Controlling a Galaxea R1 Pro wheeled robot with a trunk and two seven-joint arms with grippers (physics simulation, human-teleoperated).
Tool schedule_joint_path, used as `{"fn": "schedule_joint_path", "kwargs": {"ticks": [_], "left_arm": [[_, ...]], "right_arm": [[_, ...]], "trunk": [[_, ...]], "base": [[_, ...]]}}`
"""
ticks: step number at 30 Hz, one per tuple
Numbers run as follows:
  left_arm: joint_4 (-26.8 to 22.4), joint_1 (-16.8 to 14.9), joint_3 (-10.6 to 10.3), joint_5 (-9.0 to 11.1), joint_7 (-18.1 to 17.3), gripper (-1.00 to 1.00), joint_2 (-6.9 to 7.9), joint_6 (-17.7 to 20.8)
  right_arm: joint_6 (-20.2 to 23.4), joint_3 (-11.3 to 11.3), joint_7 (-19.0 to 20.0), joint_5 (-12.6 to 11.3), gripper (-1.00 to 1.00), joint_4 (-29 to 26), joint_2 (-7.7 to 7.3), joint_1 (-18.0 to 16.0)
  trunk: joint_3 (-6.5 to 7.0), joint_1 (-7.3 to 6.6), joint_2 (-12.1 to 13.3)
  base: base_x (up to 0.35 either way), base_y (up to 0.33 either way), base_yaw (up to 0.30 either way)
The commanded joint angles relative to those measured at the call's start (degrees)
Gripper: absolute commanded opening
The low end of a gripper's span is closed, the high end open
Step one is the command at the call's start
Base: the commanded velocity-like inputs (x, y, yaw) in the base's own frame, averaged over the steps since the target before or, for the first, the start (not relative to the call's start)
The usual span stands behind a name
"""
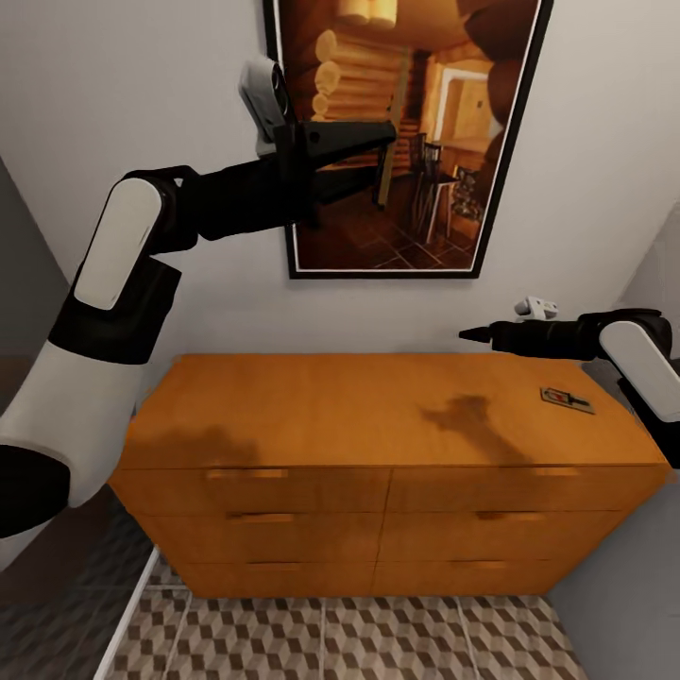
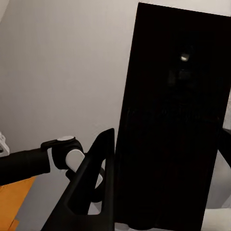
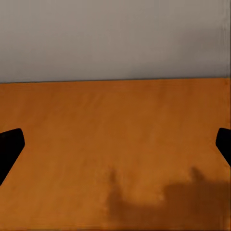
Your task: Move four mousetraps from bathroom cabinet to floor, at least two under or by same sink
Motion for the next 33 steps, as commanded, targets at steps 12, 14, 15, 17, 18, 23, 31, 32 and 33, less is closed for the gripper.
{"fn": "schedule_joint_path", "kwargs": {"ticks": [12,14,15,17,18,23,31,32,33], "left_arm": [[0.1,-0.1,-0.2,-0.5,-0.8,-1.00,-0.64,0.0],[0.1,0.0,-0.2,-0.5,-0.8,-1.00,-0.80,0.0],[0.1,-0.1,-0.2,-0.5,-0.8,-1.00,-0.83,0.0],[0.1,0.0,-0.2,-0.5,-0.8,-1.00,-0.89,0.0],[0.1,0.0,-0.2,-0.5,-0.8,-1.00,-0.91,0.0],[0.1,0.0,-0.2,-0.5,-0.8,-1.00,-0.93,0.0],[0.1,0.4,-0.2,-0.2,-1.1,-1.00,-0.70,0.0],[0.1,0.4,-0.2,-0.2,-1.1,-1.00,-0.71,0.0],[0.1,0.4,-0.2,-0.2,-1.1,-1.00,-0.74,0.0]], "right_arm": [[0.1,0.1,-0.7,-0.7,1.00,0.0,-0.20,-0.1],[0.1,0.1,-0.7,-0.7,1.00,0.0,-0.19,-0.1],[0.1,0.1,-0.7,-0.7,1.00,0.0,-0.20,-0.1],[0.1,0.1,-0.7,-0.7,1.00,0.0,-0.17,-0.1],[0.1,0.1,-0.7,-0.6,1.00,0.0,-0.17,-0.1],[0.1,0.2,-0.8,0.5,1.00,0.0,-0.15,0.0],[0.1,0.2,-0.5,5.0,1.00,0.2,-0.14,0.2],[0.1,0.2,-0.5,5.2,1.00,0.2,-0.14,0.4],[0.1,0.2,-0.5,5.4,1.00,0.2,-0.14,0.5]], "trunk": [[-0.06,0.00,0.0],[-0.06,0.00,0.0],[-0.06,0.00,0.0],[-0.06,0.00,0.0],[-0.06,0.00,0.0],[-0.06,0.00,0.0],[-0.06,0.00,0.0],[-0.06,0.00,0.0],[-0.06,0.00,0.0]], "base": [[0.000,-0.330,0.000],[0.000,-0.331,0.000],[0.000,-0.331,0.000],[0.000,-0.331,0.000],[0.000,-0.331,0.000],[0.000,-0.301,0.000],[0.000,-0.081,0.000],[0.000,-0.014,0.000],[0.000,-0.009,0.000]]}}
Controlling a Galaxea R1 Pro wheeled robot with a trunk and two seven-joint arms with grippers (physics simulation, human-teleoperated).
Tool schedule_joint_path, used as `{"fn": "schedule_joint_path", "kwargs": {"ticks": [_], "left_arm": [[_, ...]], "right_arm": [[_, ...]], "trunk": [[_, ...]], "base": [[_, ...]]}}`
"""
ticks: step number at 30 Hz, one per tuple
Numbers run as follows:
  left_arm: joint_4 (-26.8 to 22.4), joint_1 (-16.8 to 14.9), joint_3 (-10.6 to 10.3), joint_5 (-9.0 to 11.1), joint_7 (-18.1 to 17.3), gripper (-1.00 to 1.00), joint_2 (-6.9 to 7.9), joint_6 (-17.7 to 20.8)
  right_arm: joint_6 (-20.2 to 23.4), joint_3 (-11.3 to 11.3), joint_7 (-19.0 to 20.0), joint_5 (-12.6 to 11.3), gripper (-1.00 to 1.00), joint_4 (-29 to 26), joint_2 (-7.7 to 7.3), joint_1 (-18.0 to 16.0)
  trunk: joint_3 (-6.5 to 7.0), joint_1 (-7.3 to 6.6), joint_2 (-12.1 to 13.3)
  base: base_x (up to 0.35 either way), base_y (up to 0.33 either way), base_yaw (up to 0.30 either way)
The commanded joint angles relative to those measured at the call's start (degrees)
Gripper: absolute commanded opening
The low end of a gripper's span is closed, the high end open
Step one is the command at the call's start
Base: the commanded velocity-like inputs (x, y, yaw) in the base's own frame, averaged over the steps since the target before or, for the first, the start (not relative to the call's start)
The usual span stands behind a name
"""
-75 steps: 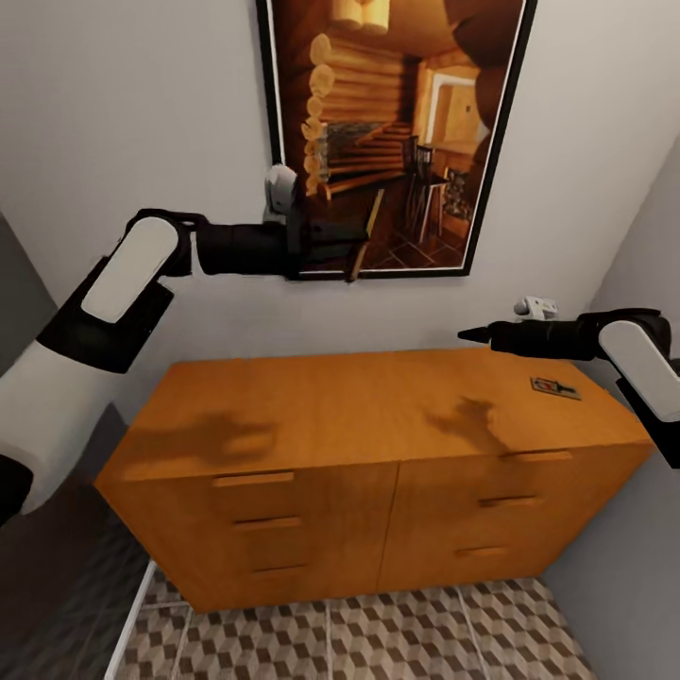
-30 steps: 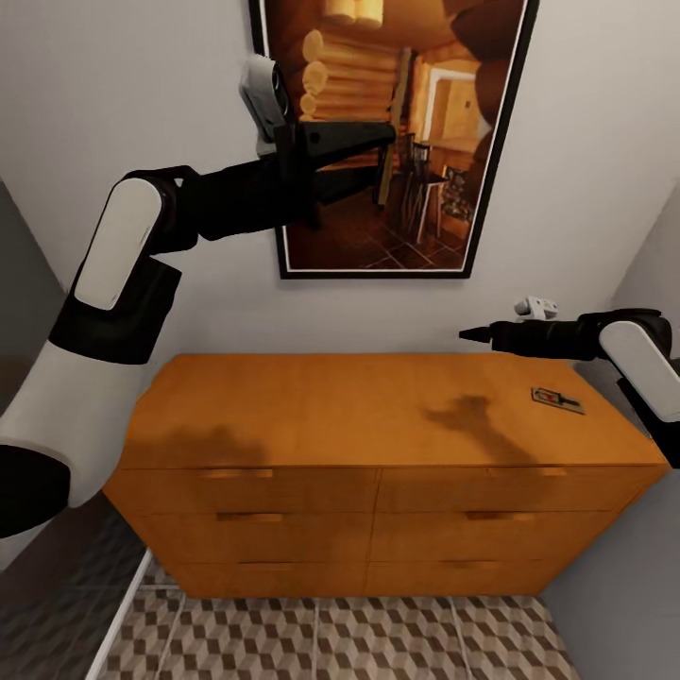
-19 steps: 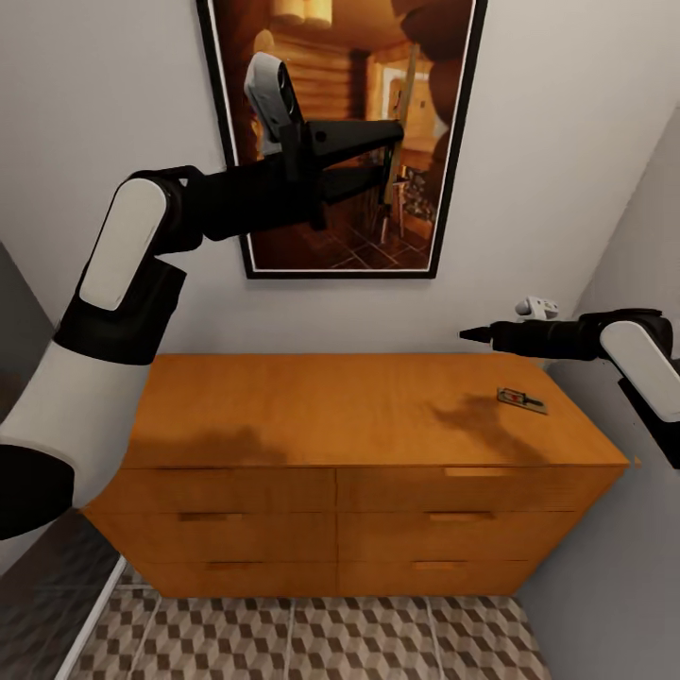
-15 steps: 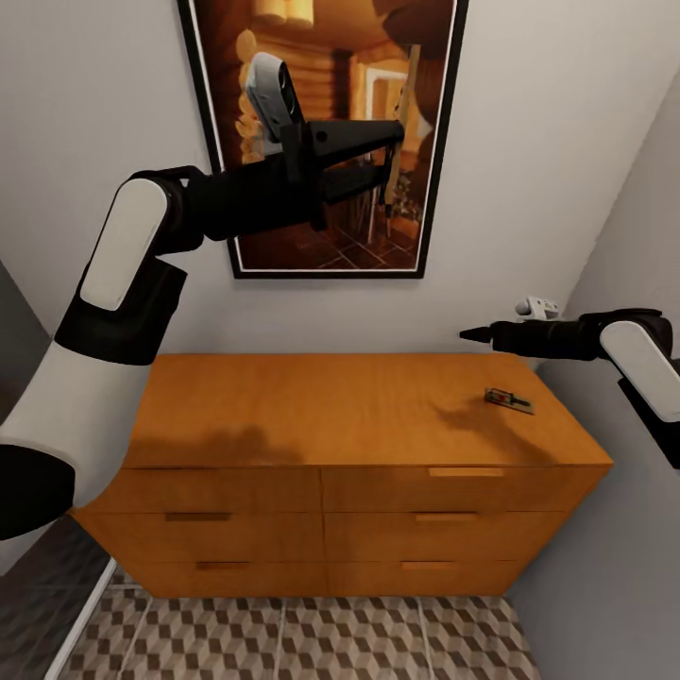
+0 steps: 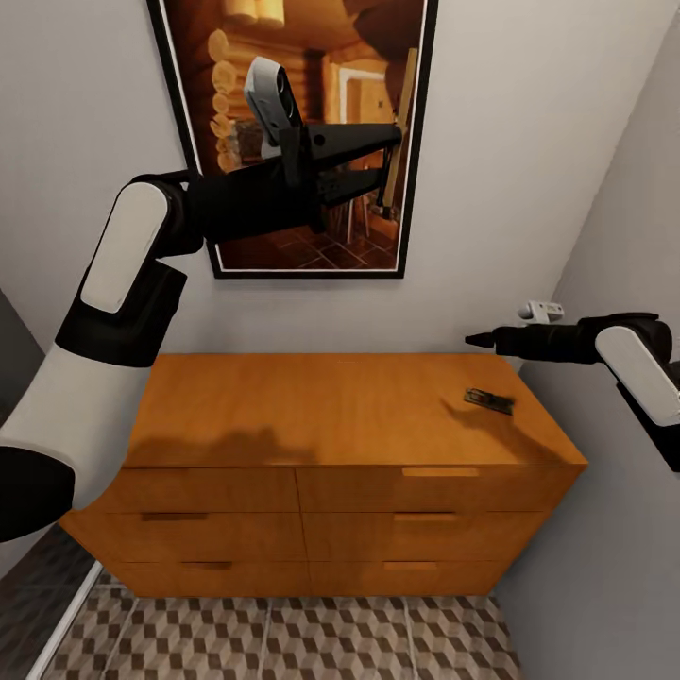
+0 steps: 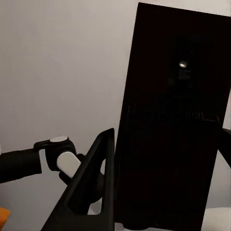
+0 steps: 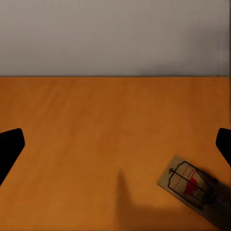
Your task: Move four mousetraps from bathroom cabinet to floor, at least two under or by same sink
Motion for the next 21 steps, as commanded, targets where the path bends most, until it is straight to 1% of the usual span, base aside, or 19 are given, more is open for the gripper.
{"fn": "schedule_joint_path", "kwargs": {"ticks": [1,7,9,11,14,15,18,21], "left_arm": [[0.1,-0.1,-0.1,-0.4,-0.8,-1.00,0.02,0.0],[0.0,0.0,-0.1,-0.4,-0.9,-1.00,-0.06,0.0],[-0.2,0.6,-0.7,-0.8,-0.6,-1.00,-0.44,-0.4],[-0.2,1.3,-1.2,-0.8,-0.6,-1.00,-0.44,-0.4],[-0.2,1.9,-1.2,-0.8,-0.6,-1.00,-0.44,-0.4],[-0.2,1.9,-1.2,-0.8,-0.6,-1.00,-0.44,-0.4],[-0.3,2.9,-2.1,-0.8,-0.7,-1.00,-0.39,-0.4],[-0.3,3.3,-3.1,-0.8,-0.7,-1.00,-0.38,-0.4]], "right_arm": [[0.1,0.1,-0.6,-0.5,1.00,0.0,-0.05,0.0],[0.0,0.1,-0.5,-0.3,1.00,0.0,0.00,0.9],[0.2,-0.5,-1.0,-0.9,1.00,-0.7,-0.66,0.3],[0.2,-1.1,-1.0,-1.5,1.00,-0.8,-0.74,0.3],[0.3,-1.1,-1.0,-2.5,1.00,-0.8,-0.72,0.3],[0.2,-1.1,-1.0,-2.3,1.00,-0.8,-0.71,0.3],[0.1,-1.0,-0.9,-2.1,1.00,-0.9,-0.03,0.3],[0.0,-1.0,-0.7,-2.0,1.00,-1.2,0.27,0.4]], "trunk": [[-0.06,0.00,0.0],[-0.06,0.00,0.0],[-0.06,0.00,0.0],[-0.06,0.00,0.0],[-0.06,0.00,0.0],[-0.06,0.00,0.0],[-0.06,0.00,0.0],[-0.06,0.00,0.0]], "base": [[0.000,-0.006,0.000],[0.009,-0.026,0.000],[0.000,0.000,0.000],[0.000,0.000,0.000],[0.000,0.000,0.000],[0.000,0.000,0.000],[0.000,0.000,0.000],[0.000,0.000,0.000]]}}
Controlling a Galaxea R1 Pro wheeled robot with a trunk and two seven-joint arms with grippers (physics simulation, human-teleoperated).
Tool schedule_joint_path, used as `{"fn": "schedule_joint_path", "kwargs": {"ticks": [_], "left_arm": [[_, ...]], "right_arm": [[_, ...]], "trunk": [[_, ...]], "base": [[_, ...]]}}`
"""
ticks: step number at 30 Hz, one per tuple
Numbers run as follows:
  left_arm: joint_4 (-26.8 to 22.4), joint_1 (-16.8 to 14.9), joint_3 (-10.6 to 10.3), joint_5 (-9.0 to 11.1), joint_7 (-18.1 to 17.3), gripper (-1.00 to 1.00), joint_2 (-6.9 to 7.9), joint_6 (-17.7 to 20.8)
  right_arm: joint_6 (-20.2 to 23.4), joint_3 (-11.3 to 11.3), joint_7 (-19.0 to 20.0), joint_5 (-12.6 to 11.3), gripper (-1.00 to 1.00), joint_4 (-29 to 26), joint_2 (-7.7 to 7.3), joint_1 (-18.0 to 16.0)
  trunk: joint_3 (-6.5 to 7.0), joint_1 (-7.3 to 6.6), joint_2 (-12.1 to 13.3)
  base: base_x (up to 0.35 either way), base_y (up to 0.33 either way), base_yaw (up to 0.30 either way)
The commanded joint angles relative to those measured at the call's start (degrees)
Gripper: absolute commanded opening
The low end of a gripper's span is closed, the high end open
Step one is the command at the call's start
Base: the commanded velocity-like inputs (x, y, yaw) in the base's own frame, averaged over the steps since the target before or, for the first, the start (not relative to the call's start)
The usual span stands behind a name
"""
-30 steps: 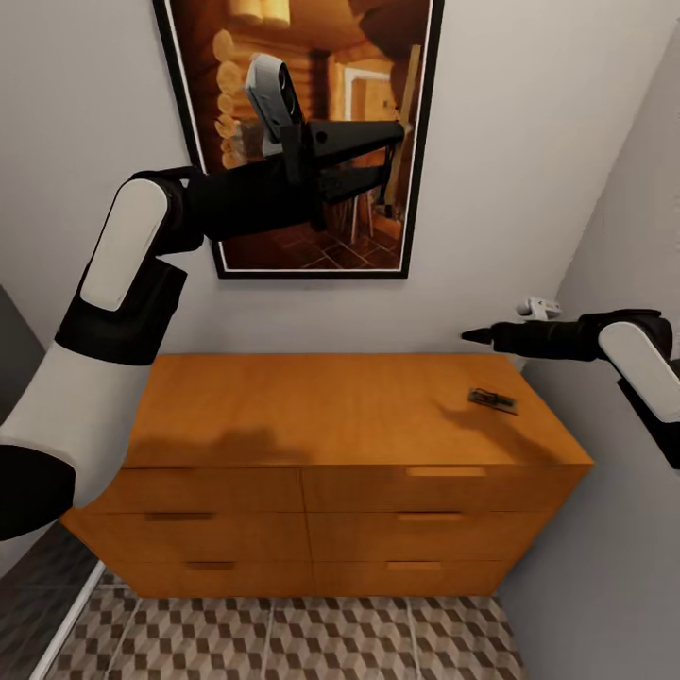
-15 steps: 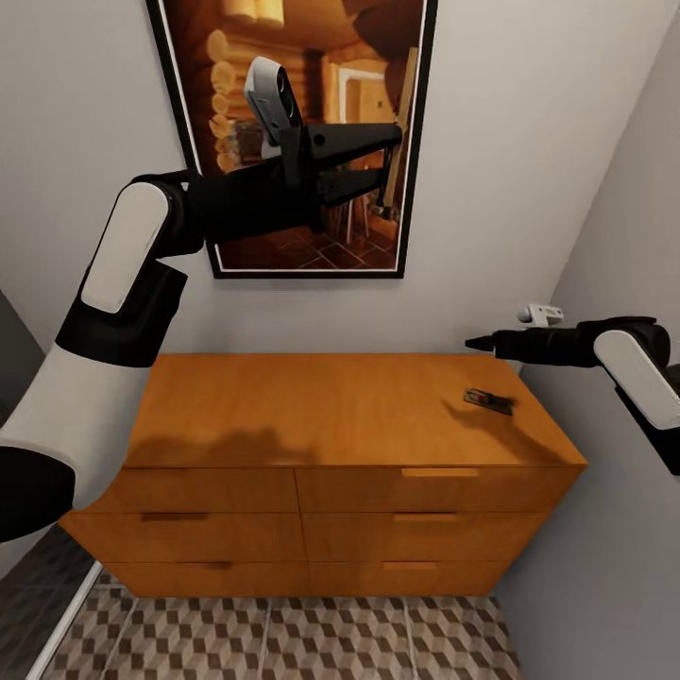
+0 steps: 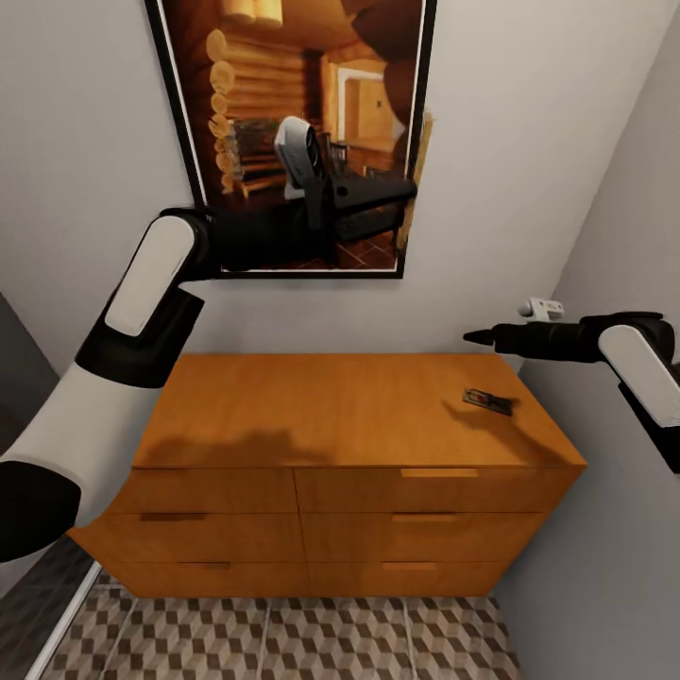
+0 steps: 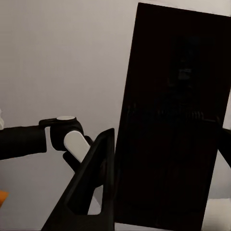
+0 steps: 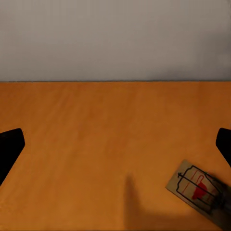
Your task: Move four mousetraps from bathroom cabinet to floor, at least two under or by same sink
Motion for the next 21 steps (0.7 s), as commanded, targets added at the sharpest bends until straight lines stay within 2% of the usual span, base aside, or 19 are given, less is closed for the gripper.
{"fn": "schedule_joint_path", "kwargs": {"ticks": [1,8,14,21], "left_arm": [[0.0,0.0,-0.4,-0.4,-0.8,-1.00,0.02,0.0],[-0.5,0.1,-2.6,-0.4,-0.8,-1.00,0.11,0.0],[-0.6,0.2,-2.8,-0.5,-0.7,-1.00,0.02,0.0],[-0.4,0.2,-2.9,-0.5,-0.7,-1.00,-0.01,0.0]], "right_arm": [[0.1,0.1,-0.3,-0.6,1.00,-0.4,-0.06,-0.1],[0.5,1.1,2.0,0.5,1.00,-2.3,-0.33,-1.1],[0.1,3.0,3.9,2.3,1.00,-2.9,-1.13,-3.1],[0.0,5.3,6.2,4.5,1.00,-3.1,-1.22,-4.4]], "trunk": [[-0.06,0.00,0.0],[-0.06,0.00,0.0],[-0.06,0.00,0.0],[-0.06,0.00,0.0]], "base": [[0.000,0.000,0.000],[0.000,0.000,0.000],[0.000,0.000,0.000],[0.000,0.000,0.000]]}}
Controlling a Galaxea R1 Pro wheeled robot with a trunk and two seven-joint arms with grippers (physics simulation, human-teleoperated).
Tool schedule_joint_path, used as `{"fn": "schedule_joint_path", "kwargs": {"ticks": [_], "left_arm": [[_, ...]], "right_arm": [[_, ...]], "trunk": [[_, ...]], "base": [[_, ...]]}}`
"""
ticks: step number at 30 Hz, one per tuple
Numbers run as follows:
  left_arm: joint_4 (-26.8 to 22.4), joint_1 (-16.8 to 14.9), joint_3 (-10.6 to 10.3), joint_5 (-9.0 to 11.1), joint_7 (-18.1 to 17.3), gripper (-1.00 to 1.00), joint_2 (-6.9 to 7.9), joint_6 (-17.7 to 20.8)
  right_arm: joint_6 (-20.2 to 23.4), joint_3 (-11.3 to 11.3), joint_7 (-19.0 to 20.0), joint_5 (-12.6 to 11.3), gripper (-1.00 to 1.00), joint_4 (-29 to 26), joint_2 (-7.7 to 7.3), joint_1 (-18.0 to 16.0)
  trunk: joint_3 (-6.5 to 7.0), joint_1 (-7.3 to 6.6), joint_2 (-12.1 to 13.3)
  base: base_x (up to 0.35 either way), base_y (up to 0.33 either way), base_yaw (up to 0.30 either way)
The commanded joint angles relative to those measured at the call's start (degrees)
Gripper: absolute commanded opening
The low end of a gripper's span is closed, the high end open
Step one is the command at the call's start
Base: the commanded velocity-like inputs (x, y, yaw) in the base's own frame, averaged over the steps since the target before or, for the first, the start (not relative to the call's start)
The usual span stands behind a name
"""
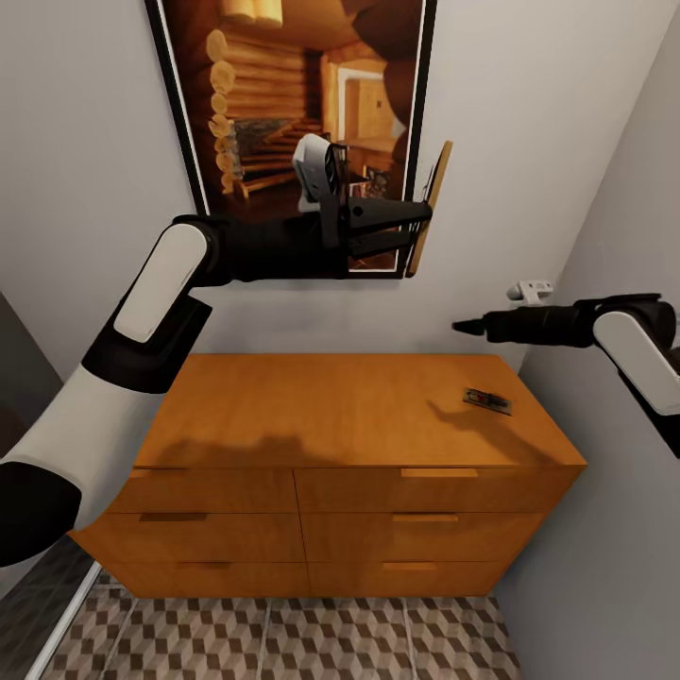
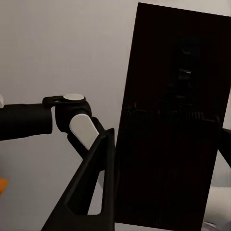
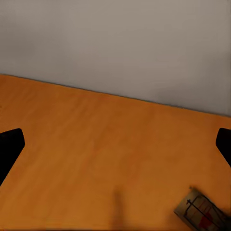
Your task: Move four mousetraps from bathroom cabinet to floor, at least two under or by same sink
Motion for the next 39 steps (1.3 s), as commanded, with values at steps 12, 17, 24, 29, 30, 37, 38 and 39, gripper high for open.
{"fn": "schedule_joint_path", "kwargs": {"ticks": [12,17,24,29,30,37,38,39], "left_arm": [[0.3,-0.1,-2.5,-0.6,-0.5,-1.00,0.04,0.0],[0.4,0.0,-3.8,-0.6,-0.4,-1.00,0.04,-0.1],[0.1,0.0,-4.0,-0.5,-0.4,-1.00,0.11,-0.1],[0.1,0.0,-4.1,-0.5,-0.4,-1.00,0.12,-0.1],[0.1,0.0,-4.1,-0.5,-0.4,-1.00,0.12,-0.1],[0.2,0.0,-4.3,-0.5,-0.4,-1.00,0.09,-0.1],[0.2,0.0,-4.3,-0.5,-0.4,-1.00,0.10,-0.1],[0.2,0.0,-4.3,-0.5,-0.4,-1.00,0.09,-0.1]], "right_arm": [[-5.3,25.5,54.9,62.2,1.00,-1.0,0.93,-3.9],[-8.6,25.6,61.9,74.0,1.00,-0.8,3.37,-3.9],[-10.8,25.8,64.5,78.9,1.00,-0.8,4.14,-3.7],[-12.0,28.2,65.1,79.5,1.00,-0.7,4.07,-3.6],[-12.0,28.7,65.1,79.5,1.00,-0.7,4.07,-3.6],[-12.2,30.6,65.2,79.6,1.00,-0.8,4.07,-3.5],[-12.2,30.6,65.2,79.6,1.00,-0.8,4.06,-3.6],[-12.2,30.6,65.2,79.6,1.00,-0.9,4.06,-3.6]], "trunk": [[-0.06,0.00,0.0],[-0.06,0.00,0.0],[-0.06,0.00,0.0],[-0.06,0.00,0.0],[-0.06,0.00,0.0],[-0.06,0.00,0.0],[-0.06,0.00,0.0],[-0.06,0.00,0.0]], "base": [[0.000,0.000,0.000],[0.000,0.000,0.000],[0.000,0.000,0.000],[0.000,0.000,0.000],[0.000,0.000,0.000],[0.000,0.000,0.000],[0.000,0.000,0.000],[0.000,0.000,0.000]]}}
